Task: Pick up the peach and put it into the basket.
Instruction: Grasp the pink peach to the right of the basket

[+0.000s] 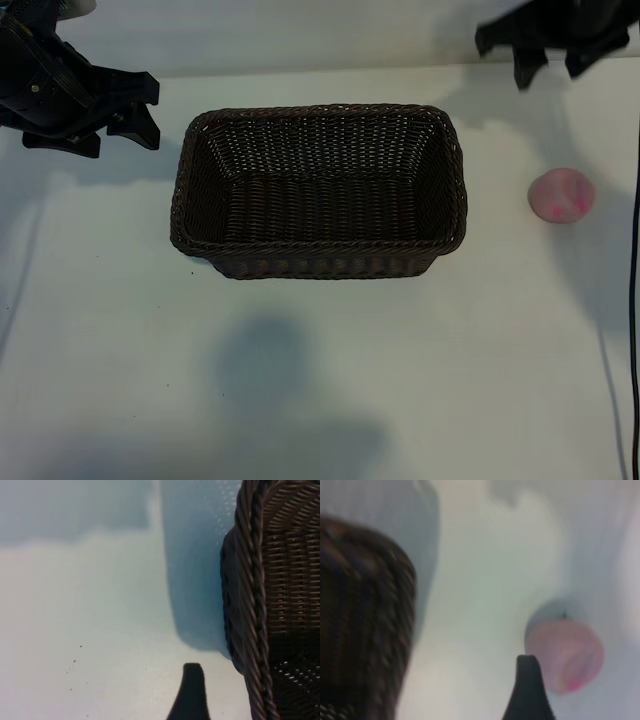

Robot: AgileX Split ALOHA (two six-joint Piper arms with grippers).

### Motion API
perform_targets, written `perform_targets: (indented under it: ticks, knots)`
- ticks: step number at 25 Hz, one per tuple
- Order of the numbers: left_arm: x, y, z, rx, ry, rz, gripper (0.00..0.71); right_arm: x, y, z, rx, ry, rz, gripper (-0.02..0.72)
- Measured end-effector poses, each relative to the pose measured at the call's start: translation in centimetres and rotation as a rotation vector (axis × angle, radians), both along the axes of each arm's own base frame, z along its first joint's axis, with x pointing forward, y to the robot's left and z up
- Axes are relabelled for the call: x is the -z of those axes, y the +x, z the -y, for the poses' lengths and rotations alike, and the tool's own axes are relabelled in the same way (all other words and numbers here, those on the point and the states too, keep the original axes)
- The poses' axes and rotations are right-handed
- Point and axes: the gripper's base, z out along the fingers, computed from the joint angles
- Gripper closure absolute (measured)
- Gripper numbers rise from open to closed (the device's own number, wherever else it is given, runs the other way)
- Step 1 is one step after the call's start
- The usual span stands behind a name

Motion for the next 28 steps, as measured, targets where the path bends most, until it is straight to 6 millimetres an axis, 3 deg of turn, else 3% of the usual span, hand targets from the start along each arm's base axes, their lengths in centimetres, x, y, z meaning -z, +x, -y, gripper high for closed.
perform_targets:
  ticks: [7, 14, 23, 26, 28]
  knots:
    - [0.0, 0.0, 0.0, -0.001, -0.001, -0.001, 0.119, 5.6, -1.3, 2.3, 0.052, -0.110, -0.140, 0.189]
    - [0.0, 0.0, 0.0, 0.000, -0.001, -0.001, 0.120, 10.7, -2.1, 4.4, 0.117, -0.017, -0.133, 0.189]
    - [-0.1, 0.2, 0.0, -0.007, -0.003, 0.024, 0.121, 12.8, -2.2, 5.6, 0.145, 0.026, -0.052, 0.202]
    - [-0.1, 0.2, 0.0, -0.008, -0.003, 0.025, 0.121, 12.8, -2.0, 5.4, 0.155, 0.055, -0.026, 0.269]
    - [-0.1, 0.2, 0.0, -0.008, -0.003, 0.026, 0.121, 12.9, -2.0, 5.3, 0.162, 0.076, -0.025, 0.377]
